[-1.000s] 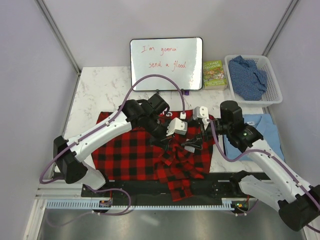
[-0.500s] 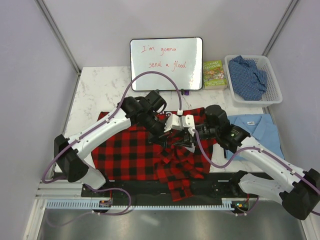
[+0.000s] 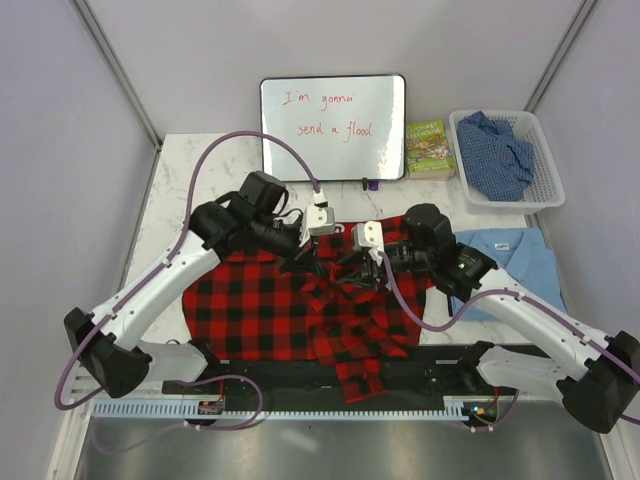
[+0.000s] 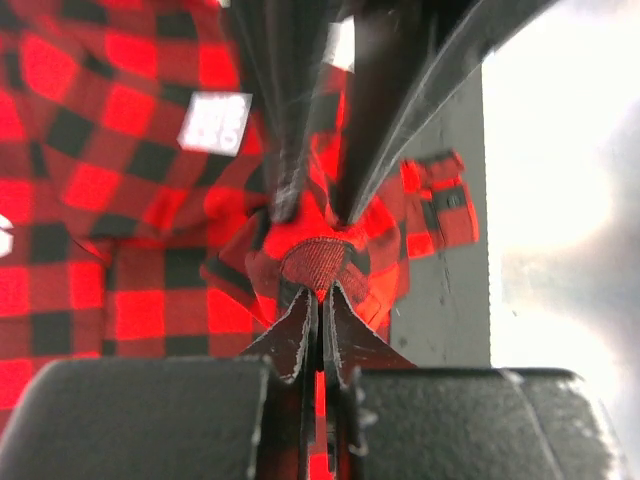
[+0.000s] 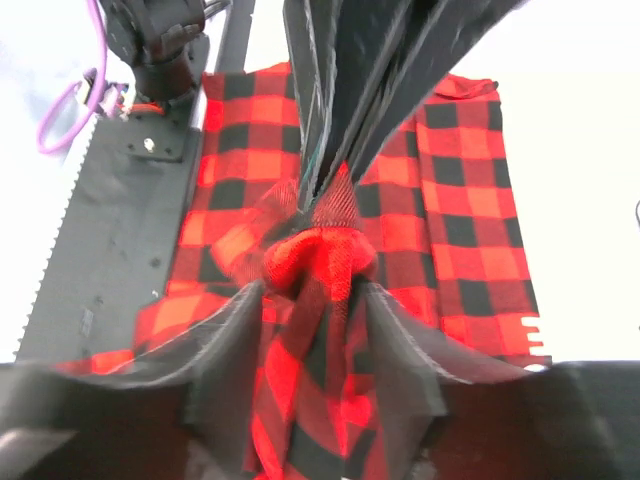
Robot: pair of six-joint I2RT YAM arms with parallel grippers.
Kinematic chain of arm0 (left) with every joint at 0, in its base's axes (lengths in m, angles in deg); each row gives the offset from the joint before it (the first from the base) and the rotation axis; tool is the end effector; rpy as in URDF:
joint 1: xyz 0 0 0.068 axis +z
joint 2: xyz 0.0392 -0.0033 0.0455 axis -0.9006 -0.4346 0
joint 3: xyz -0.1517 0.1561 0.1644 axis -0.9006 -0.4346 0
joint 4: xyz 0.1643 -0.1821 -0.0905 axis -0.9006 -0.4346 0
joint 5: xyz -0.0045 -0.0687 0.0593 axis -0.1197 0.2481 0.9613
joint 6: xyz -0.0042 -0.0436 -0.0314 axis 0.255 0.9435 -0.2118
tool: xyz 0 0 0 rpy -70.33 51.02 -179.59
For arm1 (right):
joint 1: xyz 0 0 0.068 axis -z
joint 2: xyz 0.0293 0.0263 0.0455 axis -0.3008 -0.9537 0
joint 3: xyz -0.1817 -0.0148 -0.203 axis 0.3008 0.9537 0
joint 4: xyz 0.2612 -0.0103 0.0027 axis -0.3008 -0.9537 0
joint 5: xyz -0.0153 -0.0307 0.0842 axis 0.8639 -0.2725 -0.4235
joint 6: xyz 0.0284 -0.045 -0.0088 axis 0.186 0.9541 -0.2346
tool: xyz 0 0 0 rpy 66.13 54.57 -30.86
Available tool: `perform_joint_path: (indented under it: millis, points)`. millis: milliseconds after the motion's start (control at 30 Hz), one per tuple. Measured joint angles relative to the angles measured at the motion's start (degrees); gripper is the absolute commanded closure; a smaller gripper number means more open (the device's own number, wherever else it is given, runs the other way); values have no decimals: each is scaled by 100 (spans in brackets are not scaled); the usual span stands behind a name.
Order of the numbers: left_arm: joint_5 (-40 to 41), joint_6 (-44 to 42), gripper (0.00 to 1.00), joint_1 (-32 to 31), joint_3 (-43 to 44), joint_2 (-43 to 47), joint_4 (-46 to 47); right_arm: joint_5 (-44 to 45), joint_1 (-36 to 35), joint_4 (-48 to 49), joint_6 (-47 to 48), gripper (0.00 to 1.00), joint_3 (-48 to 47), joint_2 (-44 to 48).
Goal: Fold and stack the long sleeve shirts
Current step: Fold the shirt
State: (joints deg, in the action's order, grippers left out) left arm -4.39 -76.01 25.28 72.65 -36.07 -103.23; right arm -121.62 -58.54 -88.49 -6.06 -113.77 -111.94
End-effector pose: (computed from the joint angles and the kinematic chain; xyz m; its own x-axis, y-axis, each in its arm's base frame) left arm 0.1834 -0.1801 0.3587 -0.1526 0.5610 -0.8137 0.9847 0.0161 -0.1735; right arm 0.1627 0.1759 0.3203 0.1540 -0.2517 -0.9555 -0.9881 -0.0352 -0.1500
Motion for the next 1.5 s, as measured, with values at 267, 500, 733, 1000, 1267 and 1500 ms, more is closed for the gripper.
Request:
perform_joint_path:
  millis: [267,500,733,1000,1267,1500]
  points:
    - [-109,63,98,11,7,-85,269,61,0,-256,-103,52,-72,-81]
    - [-136,66,84,13,184,-343,170,61,-13,-319,7,100,-212,-446]
    - [-146,280,1,514,-328,424,839,70,-39,-332,-33,100,-251,-422]
    - [120,-520,0,769,-1934,2983,1217,0,-39,13,-275,100,-232,35]
    - [1152,-1377,0,763,-3941,3574,2514,-203,-39,103,-450,100,-232,35]
    - [1567,-1440,0,326,-4026,3268,3775,-267,-39,109,-452,100,-232,-13]
